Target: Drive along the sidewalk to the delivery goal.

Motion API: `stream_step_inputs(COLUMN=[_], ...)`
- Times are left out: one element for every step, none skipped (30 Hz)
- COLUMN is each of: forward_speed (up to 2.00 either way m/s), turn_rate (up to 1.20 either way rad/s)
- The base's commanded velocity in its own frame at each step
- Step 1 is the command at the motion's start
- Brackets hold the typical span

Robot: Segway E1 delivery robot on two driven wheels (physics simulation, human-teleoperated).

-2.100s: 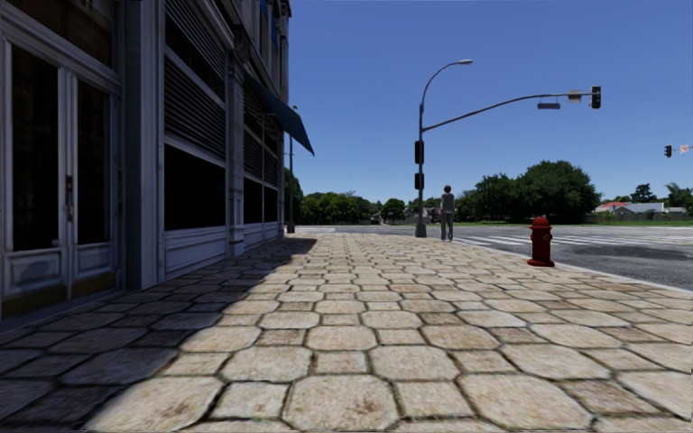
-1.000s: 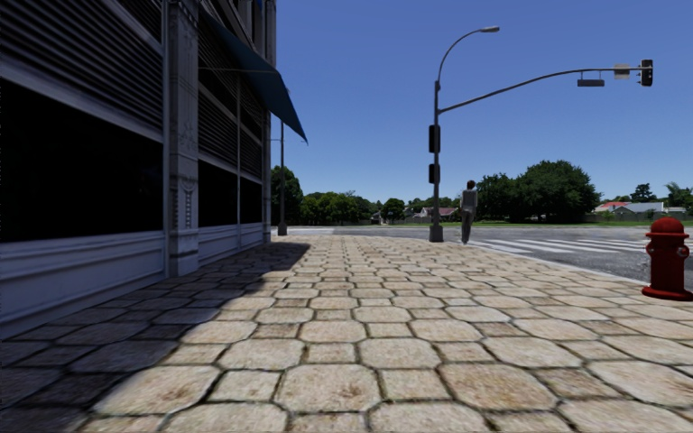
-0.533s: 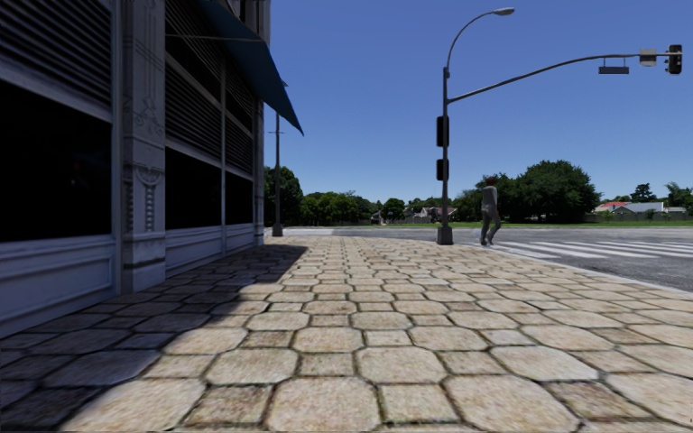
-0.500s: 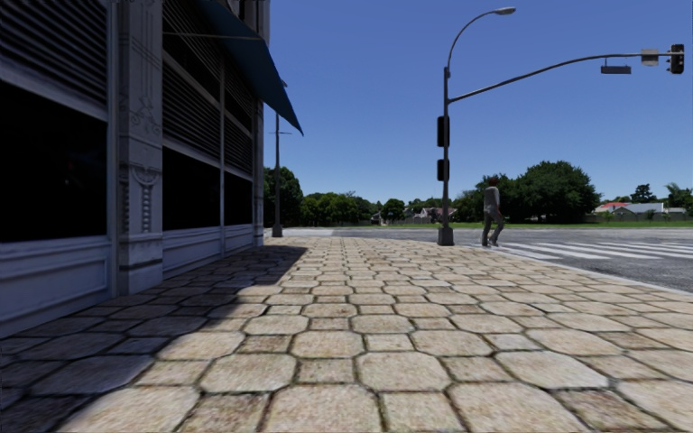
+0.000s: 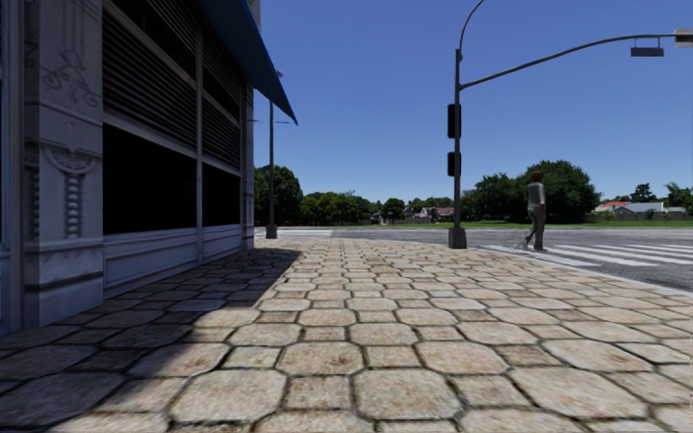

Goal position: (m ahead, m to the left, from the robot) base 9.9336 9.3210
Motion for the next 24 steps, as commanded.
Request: stream_step_inputs(forward_speed=[2.00, 2.00, 2.00, 2.00, 2.00, 2.00, 2.00, 2.00, 2.00, 2.00, 2.00, 2.00, 2.00, 2.00, 2.00, 2.00, 2.00, 2.00, 2.00, 2.00, 2.00, 2.00, 2.00, 2.00], turn_rate=[0.00, 0.00, 0.00, 0.00, 0.00, 0.00, 0.00, 0.00, 0.00, 0.00, 0.00, 0.00, 0.00, 0.00, 0.00, 0.00, 0.00, 0.00, 0.00, 0.00, 0.00, 0.00, 0.00, 0.00])
